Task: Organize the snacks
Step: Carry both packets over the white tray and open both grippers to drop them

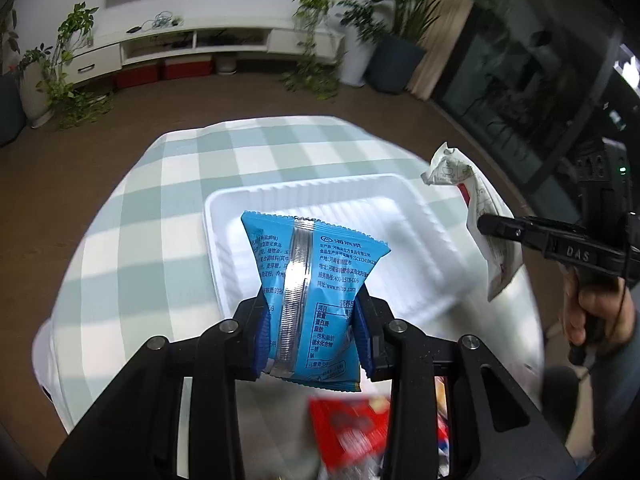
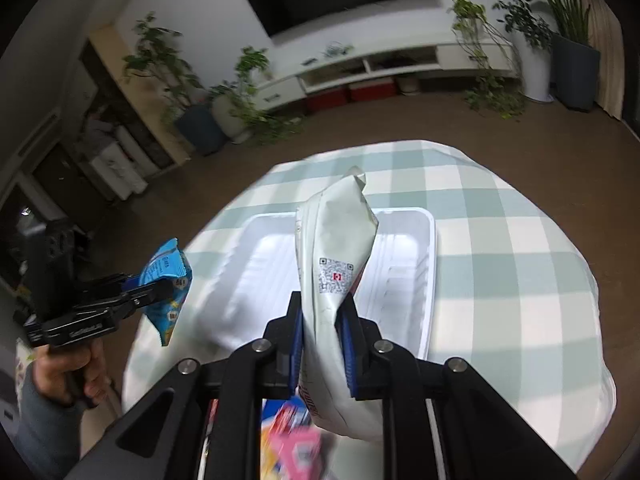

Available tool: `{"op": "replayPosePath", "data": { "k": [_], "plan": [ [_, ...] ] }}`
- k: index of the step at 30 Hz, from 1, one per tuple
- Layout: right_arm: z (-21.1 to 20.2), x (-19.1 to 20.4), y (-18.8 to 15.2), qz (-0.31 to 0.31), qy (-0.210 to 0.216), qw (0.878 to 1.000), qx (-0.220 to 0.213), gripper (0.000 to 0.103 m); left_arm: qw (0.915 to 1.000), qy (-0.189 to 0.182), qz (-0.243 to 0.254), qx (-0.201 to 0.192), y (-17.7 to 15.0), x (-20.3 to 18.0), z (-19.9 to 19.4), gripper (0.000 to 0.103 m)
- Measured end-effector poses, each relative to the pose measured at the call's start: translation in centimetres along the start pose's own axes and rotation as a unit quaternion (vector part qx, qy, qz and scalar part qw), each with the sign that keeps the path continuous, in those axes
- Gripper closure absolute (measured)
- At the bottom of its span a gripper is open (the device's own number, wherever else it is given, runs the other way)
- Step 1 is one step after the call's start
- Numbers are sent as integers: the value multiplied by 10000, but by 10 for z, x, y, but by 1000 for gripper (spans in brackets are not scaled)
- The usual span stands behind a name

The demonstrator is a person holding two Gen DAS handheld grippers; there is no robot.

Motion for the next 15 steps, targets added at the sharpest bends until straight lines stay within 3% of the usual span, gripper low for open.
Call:
{"op": "replayPosePath", "data": {
  "k": [5, 15],
  "plan": [
    [49, -27, 3, 331, -170, 9990, 250, 85, 9995, 187, -123, 219, 16, 9, 45, 71],
    [83, -48, -18, 312, -552, 9966, 535, 84, 9953, 653, 165, 699, -15, 4, 104, 71]
  ]
}}
Point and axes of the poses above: each gripper's, at about its wrist camera, not at the fingertips, and z roughly the way its jaws point, x to its left, y to its top, the point moved 10 cm from there along z, roughly the way its jaws point, and after that the axes turned 3 degrees about -z, right-handed, at the moved point
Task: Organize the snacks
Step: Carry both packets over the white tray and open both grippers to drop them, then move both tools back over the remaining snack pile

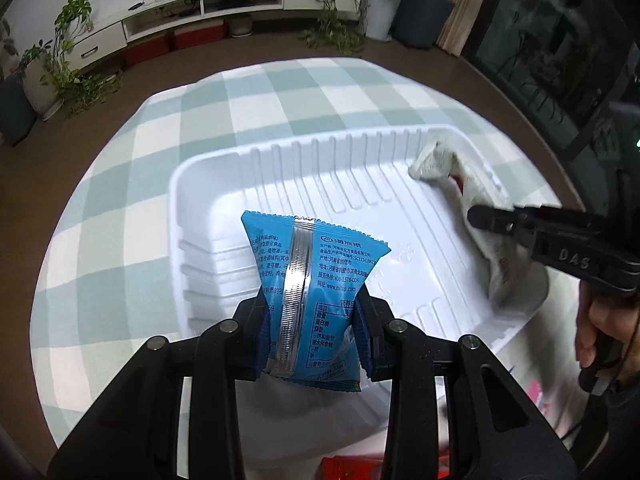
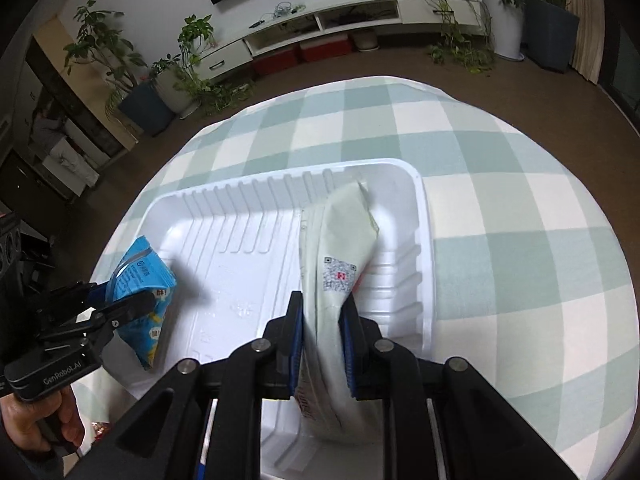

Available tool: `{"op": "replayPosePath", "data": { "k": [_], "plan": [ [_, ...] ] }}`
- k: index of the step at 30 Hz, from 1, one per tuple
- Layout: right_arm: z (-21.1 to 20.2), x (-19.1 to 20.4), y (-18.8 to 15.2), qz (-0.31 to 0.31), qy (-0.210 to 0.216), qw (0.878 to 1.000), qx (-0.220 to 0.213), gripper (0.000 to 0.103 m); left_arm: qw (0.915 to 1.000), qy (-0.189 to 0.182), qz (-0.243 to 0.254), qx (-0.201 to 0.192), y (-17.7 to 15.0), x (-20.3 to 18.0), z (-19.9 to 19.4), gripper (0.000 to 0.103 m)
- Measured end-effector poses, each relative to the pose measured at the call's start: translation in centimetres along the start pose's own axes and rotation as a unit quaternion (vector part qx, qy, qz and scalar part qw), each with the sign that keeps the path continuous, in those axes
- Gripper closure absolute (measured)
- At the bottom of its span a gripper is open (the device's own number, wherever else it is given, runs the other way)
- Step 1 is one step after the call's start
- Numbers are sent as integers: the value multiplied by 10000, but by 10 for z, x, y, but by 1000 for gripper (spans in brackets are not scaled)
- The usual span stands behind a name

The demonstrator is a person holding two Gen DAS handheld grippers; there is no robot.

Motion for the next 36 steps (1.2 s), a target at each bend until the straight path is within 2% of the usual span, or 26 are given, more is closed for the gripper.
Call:
{"op": "replayPosePath", "data": {
  "k": [2, 7, 9, 10, 12, 14, 17, 19, 22, 23, 26, 29, 33, 36],
  "plan": [
    [-1, 0, -1, -4, -1, 10000, 3, 83, 10000, 83, 9, 20, -2, -1, 5, 70],
    [0, 1, -6, -134, -150, 9998, 64, 75, 9997, 239, 26, 76, -3, -2, 12, 69],
    [1, 2, -9, -164, -178, 9997, 86, 71, 9995, 284, 42, 127, -3, -2, 13, 61],
    [1, 3, -10, -174, -185, 9996, 100, 66, 9994, 309, 60, 146, -4, -2, 14, 56],
    [-5, 5, -12, -187, -188, 9996, 70, 57, 9993, 346, 80, 137, -4, -2, 13, 53],
    [-16, 6, -9, -222, -219, 9995, -65, 54, 9993, 353, 29, 86, -3, 1, 8, 50],
    [-42, 10, -3, -301, -225, 9989, -290, 47, 9992, 385, -19, -118, 2, 5, -13, 46],
    [-65, 14, -1, -364, -181, 9980, -475, 37, 9987, 372, 25, -356, 6, 6, -38, 43],
    [-103, 20, -4, -382, 82, 9962, -776, 24, 9960, 305, -21, -839, 7, 10, -86, 34],
    [-122, 22, -9, -331, 244, 9950, -907, 22, 9947, 240, -65, -1000, 4, 11, -103, 28],
    [-160, 28, -27, -176, 594, 9908, -1205, 12, 9894, 10, -200, -1436, -17, 14, -150, 13],
    [-193, 39, -61, -96, 934, 9851, -1443, 2, 9870, -157, -358, -1556, -57, 18, -179, 5],
    [-207, 58, -117, -126, 1175, 9826, -1430, 0, 9868, -193, -466, -1536, -118, 20, -192, 3],
    [-209, 65, -159, -192, 1109, 9836, -1411, 0, 9893, -171, -429, -1381, -163, 13, -189, 3]
  ]
}}
Point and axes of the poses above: each gripper's, at about its wrist camera, not at the fingertips, and z roughly the way its jaws point, x to its left, y to its top, the point moved 10 cm from there along z, roughly the way its jaws point, and after that the axes turned 3 degrees about -z, right-handed, at the moved point
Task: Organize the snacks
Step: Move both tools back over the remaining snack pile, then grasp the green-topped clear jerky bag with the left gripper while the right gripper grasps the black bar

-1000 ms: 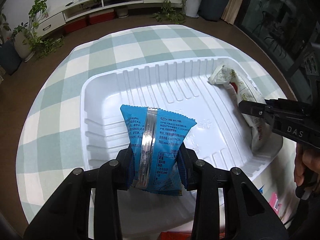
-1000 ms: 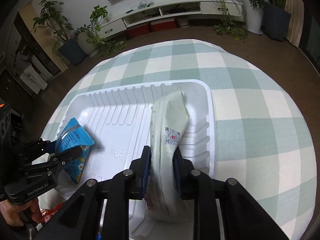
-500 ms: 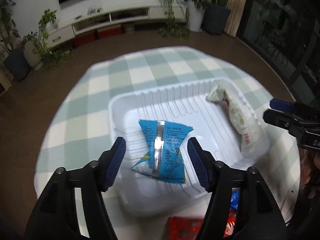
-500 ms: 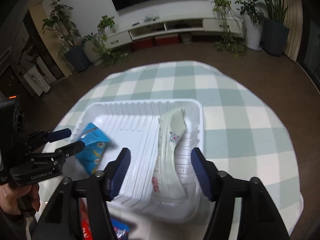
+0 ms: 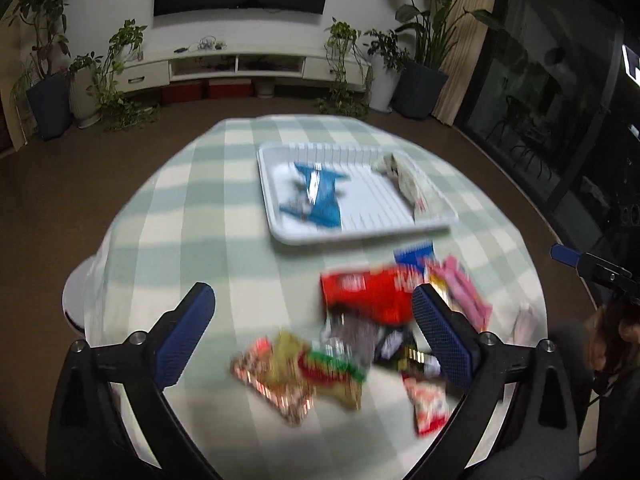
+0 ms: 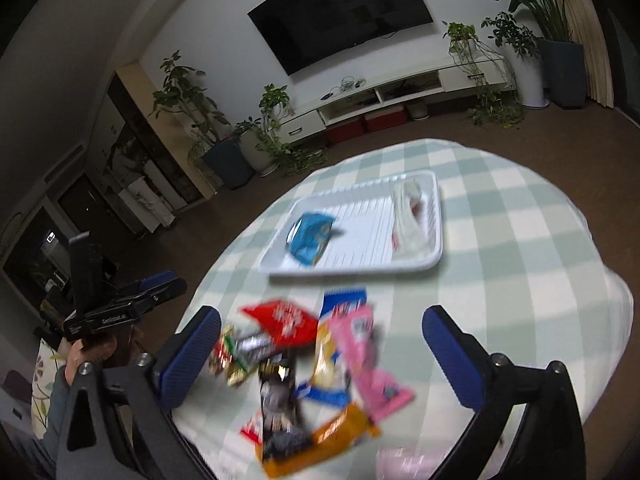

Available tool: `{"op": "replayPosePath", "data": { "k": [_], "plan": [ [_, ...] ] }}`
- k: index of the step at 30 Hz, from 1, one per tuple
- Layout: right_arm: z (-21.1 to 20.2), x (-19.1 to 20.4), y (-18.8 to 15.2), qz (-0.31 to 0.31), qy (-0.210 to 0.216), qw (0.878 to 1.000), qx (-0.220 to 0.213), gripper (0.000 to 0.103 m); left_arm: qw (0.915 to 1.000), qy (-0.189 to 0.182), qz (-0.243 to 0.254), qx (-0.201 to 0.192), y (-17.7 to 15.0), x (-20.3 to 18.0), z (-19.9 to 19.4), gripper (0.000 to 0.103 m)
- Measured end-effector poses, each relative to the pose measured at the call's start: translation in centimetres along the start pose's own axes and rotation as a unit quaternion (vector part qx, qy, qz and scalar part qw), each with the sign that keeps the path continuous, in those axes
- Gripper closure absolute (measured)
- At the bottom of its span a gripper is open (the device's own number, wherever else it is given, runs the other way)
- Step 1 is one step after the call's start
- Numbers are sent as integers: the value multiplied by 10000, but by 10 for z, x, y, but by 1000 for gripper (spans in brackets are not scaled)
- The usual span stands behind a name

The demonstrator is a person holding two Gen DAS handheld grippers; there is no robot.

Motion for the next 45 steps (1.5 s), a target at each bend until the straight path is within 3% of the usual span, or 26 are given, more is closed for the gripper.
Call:
{"op": "replayPosePath", "data": {
  "k": [4, 8, 15, 24, 26, 32, 34, 40, 44, 45],
  "plan": [
    [-6, 4, -46, 104, -137, 9998, 118, 0, 9999, 65, 122, 64, -48, -14, -6, 3],
    [-1, 10, -72, -14, -252, 9992, 315, 1, 9967, 374, 684, 221, -72, -29, 6, 3],
    [9, 19, -90, -295, -324, 9979, 469, 10, 9925, 443, 1091, 327, -66, -39, 19, 4],
    [12, 32, -97, -553, -250, 9964, 590, 17, 9751, 441, 1886, 1076, -57, -42, 64, 7],
    [12, 35, -99, -602, -236, 9960, 613, 17, 9717, 444, 1910, 1315, -56, -38, 77, 20],
    [13, 42, -100, -687, -152, 9954, 655, 17, 9563, 579, 2173, 1868, -67, -31, 105, 25],
    [15, 43, -102, -691, -126, 9952, 683, 19, 9550, 552, 2141, 1975, -69, -29, 112, 32],
    [19, 46, -106, -690, -66, 9946, 773, 20, 9511, 542, 2116, 2186, -67, -26, 130, 34],
    [18, 48, -106, -700, -43, 9945, 784, 23, 9510, 504, 2079, 2232, -61, -27, 139, 56],
    [18, 48, -106, -708, -45, 9944, 787, 24, 9518, 470, 2047, 2234, -60, -27, 140, 57]
  ]
}}
Point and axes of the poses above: each gripper's, at about its wrist camera, not at the fingertips, and z roughly the way its jaws point, x to its left, y to its top, the point moved 10 cm from there along z, roughly the way its jaws point, and after that the axes turned 3 degrees about -z, right-handed, at the moved point
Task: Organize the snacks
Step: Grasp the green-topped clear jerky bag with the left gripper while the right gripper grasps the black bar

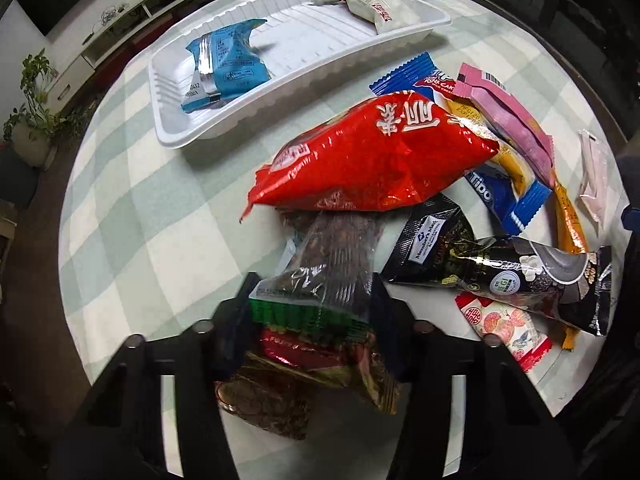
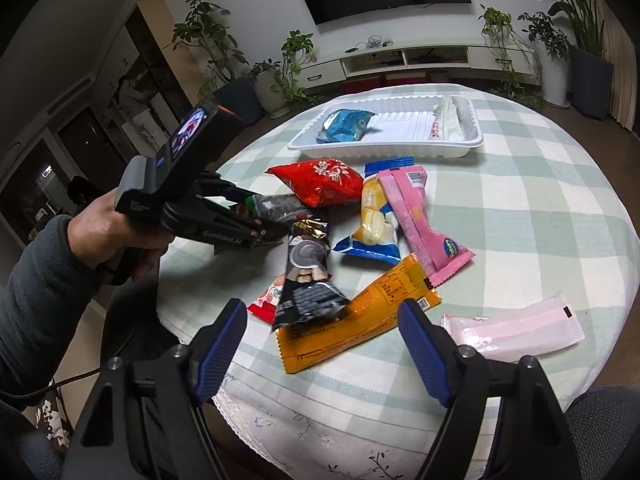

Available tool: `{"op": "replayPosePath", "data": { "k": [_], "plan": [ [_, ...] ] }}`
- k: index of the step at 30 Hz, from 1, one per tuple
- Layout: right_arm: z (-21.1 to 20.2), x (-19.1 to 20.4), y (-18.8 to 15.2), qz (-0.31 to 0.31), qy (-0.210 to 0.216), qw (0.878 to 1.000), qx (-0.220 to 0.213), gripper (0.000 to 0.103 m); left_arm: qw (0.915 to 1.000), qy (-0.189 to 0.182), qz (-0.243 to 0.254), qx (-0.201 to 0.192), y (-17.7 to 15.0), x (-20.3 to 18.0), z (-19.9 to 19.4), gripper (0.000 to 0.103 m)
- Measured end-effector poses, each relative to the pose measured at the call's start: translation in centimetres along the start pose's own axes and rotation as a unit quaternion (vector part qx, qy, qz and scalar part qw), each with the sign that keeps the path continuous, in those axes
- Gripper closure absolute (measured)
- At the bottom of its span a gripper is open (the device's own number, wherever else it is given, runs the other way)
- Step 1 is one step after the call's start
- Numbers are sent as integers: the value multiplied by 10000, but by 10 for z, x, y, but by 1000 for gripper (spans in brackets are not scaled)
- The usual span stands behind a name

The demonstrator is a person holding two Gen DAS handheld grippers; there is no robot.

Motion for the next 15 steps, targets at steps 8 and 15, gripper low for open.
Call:
{"op": "replayPosePath", "data": {
  "k": [8, 15],
  "plan": [
    [-1, 4, 3, -61, 17, 10000, 7, 28, 9996, -235, -113, -71, 3, 0, 0, 91],
    [0, 10, 12, -168, 8, 9999, 4, 28, 9982, -530, -247, -166, 2, -2, 0, 90]
  ]
}}
Point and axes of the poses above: each gripper's, at about its wrist camera, not at the fingertips, and z roughly the way its jaws point, x to its left, y to its top, the point moved 10 cm from there along z, roughly the way its jaws point, and after that the axes turned 3 degrees about -z, right-handed, at the moved point
